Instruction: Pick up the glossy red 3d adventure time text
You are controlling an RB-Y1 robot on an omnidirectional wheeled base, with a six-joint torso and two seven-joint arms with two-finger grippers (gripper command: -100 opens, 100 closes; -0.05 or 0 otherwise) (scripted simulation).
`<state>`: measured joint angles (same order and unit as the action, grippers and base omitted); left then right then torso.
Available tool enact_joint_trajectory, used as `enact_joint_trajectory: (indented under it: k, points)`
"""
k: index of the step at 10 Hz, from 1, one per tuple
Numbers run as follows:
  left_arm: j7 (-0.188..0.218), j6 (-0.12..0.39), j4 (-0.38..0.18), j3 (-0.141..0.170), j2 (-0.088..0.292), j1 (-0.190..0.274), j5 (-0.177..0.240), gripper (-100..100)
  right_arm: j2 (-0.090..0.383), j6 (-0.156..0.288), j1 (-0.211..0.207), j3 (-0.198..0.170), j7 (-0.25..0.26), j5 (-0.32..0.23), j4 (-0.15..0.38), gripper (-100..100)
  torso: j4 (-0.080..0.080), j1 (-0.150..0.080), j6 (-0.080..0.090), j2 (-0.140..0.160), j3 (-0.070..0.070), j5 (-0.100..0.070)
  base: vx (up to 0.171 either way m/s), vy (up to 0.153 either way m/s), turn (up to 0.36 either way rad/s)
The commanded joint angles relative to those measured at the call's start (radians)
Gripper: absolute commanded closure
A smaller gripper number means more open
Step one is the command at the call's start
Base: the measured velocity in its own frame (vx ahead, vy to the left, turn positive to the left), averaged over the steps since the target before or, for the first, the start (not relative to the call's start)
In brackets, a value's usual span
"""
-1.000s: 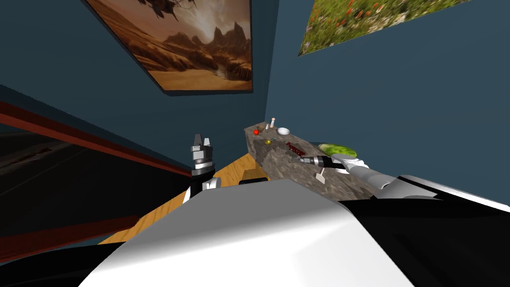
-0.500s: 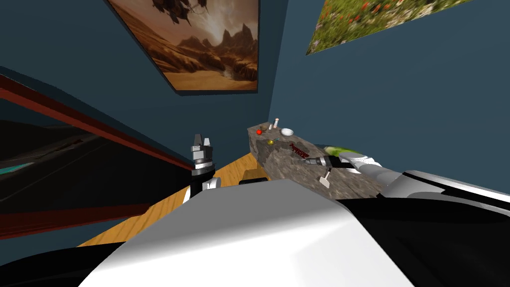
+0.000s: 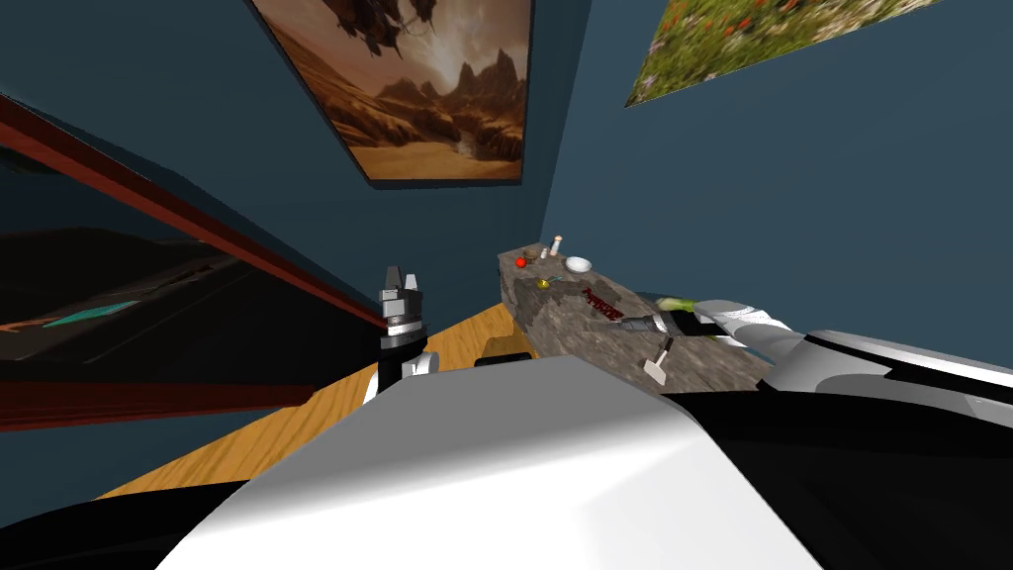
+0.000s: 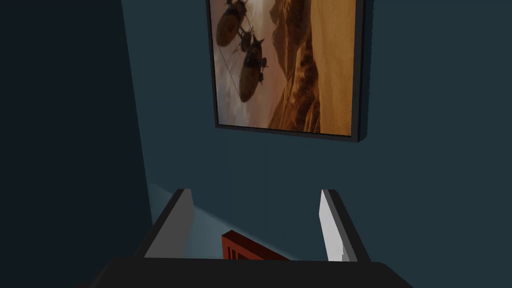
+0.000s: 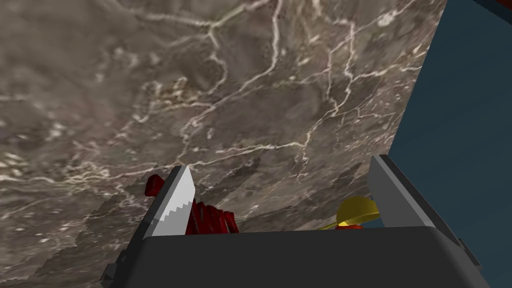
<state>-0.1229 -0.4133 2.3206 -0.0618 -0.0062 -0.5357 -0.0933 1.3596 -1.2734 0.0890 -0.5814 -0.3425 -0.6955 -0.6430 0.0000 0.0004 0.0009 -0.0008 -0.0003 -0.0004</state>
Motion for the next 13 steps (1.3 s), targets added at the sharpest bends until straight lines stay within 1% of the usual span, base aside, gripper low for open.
enact_joint_trajectory:
  k: [1, 2, 3, 5, 6, 7, 8, 9, 10, 11, 12, 13]
  points:
    - [0.0, 0.0, 0.0, 0.0, 0.0, 0.0, 0.0, 0, -0.003, -0.005, 0.01, -0.009, 0.007, -0.01, 0.03, -100, 0.0, 0.0, 0.0, 0.0, 0.0, 0.0, 0.0, 0.0, 0.0]
    - [0.0, 0.0, 0.0, 0.0, 0.0, 0.0, 0.0, 0, 0.016, -0.013, 0.03, -0.043, 0.018, -0.046, 0.068, -100, 0.0, 0.0, 0.001, 0.0, 0.0, 0.0, -0.001, 0.012, 0.216]
    - [0.0, 0.0, 0.0, 0.0, 0.0, 0.0, 0.0, 0, 0.016, -0.013, 0.026, -0.043, 0.018, -0.046, 0.028, -100, 0.0, 0.0, -0.001, 0.0, 0.0, 0.0, 0.0, 0.005, 0.1]
    - [0.0, 0.0, 0.0, 0.0, 0.0, 0.0, 0.0, 0, 0.016, -0.013, 0.03, -0.043, 0.018, -0.046, 0.071, -100, 0.0, 0.0, 0.001, 0.0, 0.0, 0.0, 0.001, 0.003, -0.024]
    - [0.0, 0.0, 0.0, 0.0, 0.0, 0.0, 0.0, 0, 0.016, -0.013, 0.03, -0.043, 0.018, -0.046, 0.082, -100, 0.0, 0.0, 0.001, 0.0, 0.0, 0.0, 0.0, 0.0, 0.0]
    - [0.0, 0.0, 0.0, 0.0, 0.0, 0.0, 0.0, 0, 0.032, -0.019, 0.049, -0.075, 0.029, -0.08, 0.114, -100, 0.0, 0.0, 0.0, 0.0, 0.0, 0.0, 0.002, 0.013, 0.229]
    - [0.0, 0.0, 0.0, 0.0, 0.0, 0.0, 0.0, 0, 0.045, -0.025, 0.068, -0.106, 0.041, -0.113, 0.166, -100, 0.0, 0.0, -0.001, -0.001, 0.0, 0.0, 0.01, 0.021, 0.321]
    - [0.0, 0.0, 0.0, 0.0, 0.0, 0.0, 0.0, 0, 0.045, -0.025, 0.068, -0.106, 0.041, -0.113, 0.144, -100, 0.0, 0.001, -0.001, -0.001, -0.001, 0.001, 0.015, 0.012, 0.094]
    - [0.0, 0.0, 0.0, 0.0, 0.0, 0.0, 0.0, 0, 0.045, -0.025, 0.068, -0.106, 0.041, -0.113, 0.169, -100, 0.0, 0.001, 0.0, -0.001, -0.001, 0.0, 0.01, 0.009, -0.024]
    - [0.0, 0.0, 0.0, 0.0, 0.0, 0.0, 0.0, 0, 0.045, -0.025, 0.068, -0.106, 0.041, -0.113, 0.172, -100, 0.0, 0.0, 0.001, -0.001, 0.0, 0.0, 0.003, 0.004, -0.026]
    - [0.0, 0.0, 0.0, 0.0, 0.0, 0.0, 0.0, 0, 0.054, -0.028, 0.086, -0.135, 0.053, -0.143, 0.2, -100, 0.0, 0.0, 0.001, 0.0, 0.0, 0.0, 0.009, 0.017, 0.179]
    - [0.0, 0.0, 0.0, 0.0, 0.0, 0.0, 0.0, 0, 0.061, -0.031, 0.104, -0.161, 0.066, -0.171, 0.246, -100, 0.0, 0.001, -0.001, -0.001, -0.001, 0.0, 0.03, 0.031, 0.322]
